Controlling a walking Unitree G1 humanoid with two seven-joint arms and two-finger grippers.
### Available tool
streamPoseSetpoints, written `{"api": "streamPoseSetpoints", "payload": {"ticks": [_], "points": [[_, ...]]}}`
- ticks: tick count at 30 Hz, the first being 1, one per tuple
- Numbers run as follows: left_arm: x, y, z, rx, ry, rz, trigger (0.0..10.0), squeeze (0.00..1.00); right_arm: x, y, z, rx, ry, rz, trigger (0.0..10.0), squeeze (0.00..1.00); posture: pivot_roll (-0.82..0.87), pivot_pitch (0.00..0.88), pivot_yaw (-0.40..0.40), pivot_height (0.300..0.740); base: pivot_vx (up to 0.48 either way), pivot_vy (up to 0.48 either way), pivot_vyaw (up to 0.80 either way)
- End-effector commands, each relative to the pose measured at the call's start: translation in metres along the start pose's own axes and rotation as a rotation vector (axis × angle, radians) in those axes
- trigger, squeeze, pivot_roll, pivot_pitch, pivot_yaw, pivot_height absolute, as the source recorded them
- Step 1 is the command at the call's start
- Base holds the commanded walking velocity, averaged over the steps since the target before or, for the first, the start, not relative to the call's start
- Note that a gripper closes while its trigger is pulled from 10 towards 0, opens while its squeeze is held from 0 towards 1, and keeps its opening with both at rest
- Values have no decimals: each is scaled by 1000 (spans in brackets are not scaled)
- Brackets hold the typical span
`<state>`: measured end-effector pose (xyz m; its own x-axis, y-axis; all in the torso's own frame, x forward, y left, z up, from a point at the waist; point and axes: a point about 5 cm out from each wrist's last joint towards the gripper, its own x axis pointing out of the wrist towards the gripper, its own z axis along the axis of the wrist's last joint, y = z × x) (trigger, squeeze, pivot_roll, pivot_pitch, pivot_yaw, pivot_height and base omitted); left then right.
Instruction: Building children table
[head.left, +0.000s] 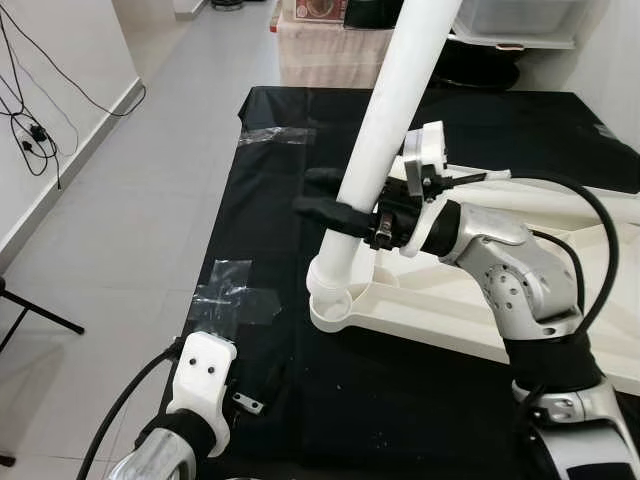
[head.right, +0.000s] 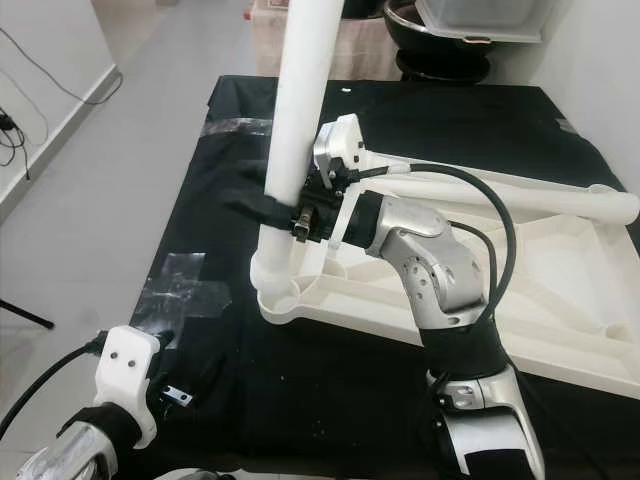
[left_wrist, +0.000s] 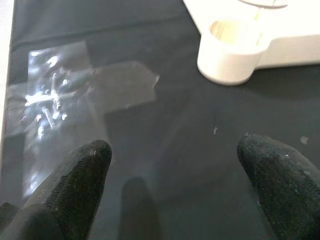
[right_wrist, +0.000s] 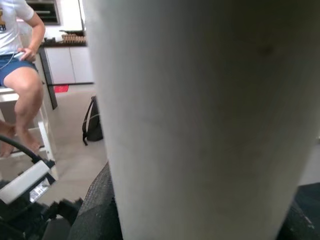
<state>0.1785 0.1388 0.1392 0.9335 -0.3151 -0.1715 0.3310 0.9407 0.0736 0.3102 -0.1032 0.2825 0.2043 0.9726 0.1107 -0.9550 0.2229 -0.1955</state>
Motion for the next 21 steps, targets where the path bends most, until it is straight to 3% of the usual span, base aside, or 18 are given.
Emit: {"api": "streamPoseSetpoints", "payload": {"ticks": [1,2,3,5,12,21], "points": [[-5,2,3,103,-17,34,10000,0,2,-2,0,-28,30,56,10000,0,72,247,-53,740,0,0,0],[-5,2,3,103,-17,34,10000,0,2,-2,0,-28,30,56,10000,0,72,247,-53,740,0,0,0],[-7,9,3,236,-19,112,10000,0,9,-6,-2,-18,30,94,10000,0,74,273,-51,740,0,0,0],[-8,11,4,256,-23,134,10000,0,13,-6,-2,-13,25,109,10000,0,73,280,-50,740,0,0,0],[-14,7,16,277,-91,88,10000,0,17,-9,8,50,-142,249,10000,0,111,331,-35,740,0,0,0],[-29,3,16,288,-92,73,10000,0,8,-8,13,-1,-113,365,10000,0,134,372,-16,740,0,0,0]]}}
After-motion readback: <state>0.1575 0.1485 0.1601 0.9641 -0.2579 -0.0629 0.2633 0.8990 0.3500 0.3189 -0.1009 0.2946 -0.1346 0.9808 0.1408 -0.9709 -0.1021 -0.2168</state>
